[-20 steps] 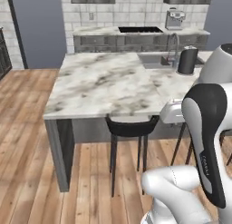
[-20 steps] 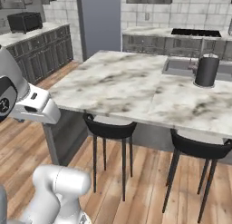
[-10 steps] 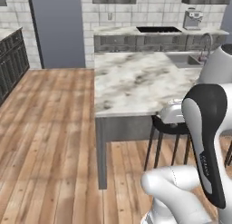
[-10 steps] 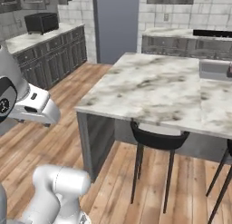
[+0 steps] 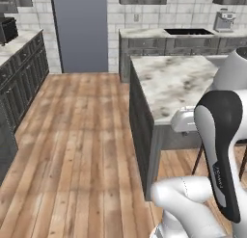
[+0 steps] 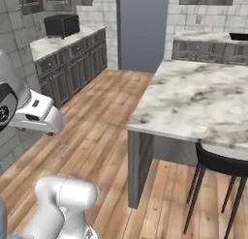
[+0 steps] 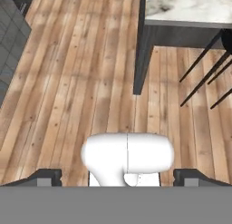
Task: There is a tray on the dining counter. Grab the cup, mug, and pitcher and place them on the tray. The pitcher may be placed next to the tray if it cannot fit the tray.
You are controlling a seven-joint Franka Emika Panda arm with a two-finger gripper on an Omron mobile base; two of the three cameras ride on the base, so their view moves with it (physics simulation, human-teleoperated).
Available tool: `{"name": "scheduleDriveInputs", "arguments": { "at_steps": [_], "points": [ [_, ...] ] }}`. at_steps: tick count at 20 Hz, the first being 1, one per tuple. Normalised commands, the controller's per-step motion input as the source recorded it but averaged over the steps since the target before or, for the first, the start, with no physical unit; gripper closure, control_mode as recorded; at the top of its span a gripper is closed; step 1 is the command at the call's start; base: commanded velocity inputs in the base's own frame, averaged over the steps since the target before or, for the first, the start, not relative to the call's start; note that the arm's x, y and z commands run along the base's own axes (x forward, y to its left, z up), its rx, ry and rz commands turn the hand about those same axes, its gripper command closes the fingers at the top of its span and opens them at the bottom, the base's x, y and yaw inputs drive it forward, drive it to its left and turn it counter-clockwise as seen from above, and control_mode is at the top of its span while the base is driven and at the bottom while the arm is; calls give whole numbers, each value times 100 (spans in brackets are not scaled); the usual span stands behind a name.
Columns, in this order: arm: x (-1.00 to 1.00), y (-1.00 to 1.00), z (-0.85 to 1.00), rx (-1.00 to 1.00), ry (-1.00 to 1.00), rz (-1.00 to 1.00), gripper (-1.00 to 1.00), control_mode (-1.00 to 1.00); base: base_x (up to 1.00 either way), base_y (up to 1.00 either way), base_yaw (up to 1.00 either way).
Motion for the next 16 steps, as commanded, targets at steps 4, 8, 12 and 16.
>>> {"name": "scheduleDriveInputs", "arguments": {
  "at_steps": [4, 8, 12, 16],
  "points": [
    [0, 0, 0, 0, 0, 0, -100, 100, 81, 100, 0],
    [0, 0, 0, 0, 0, 0, -100, 100, 100, 100, 0],
    [0, 0, 0, 0, 0, 0, -100, 100, 100, 83, -12],
    [0, 0, 0, 0, 0, 0, -100, 100, 100, 45, -21]
  ]
}}
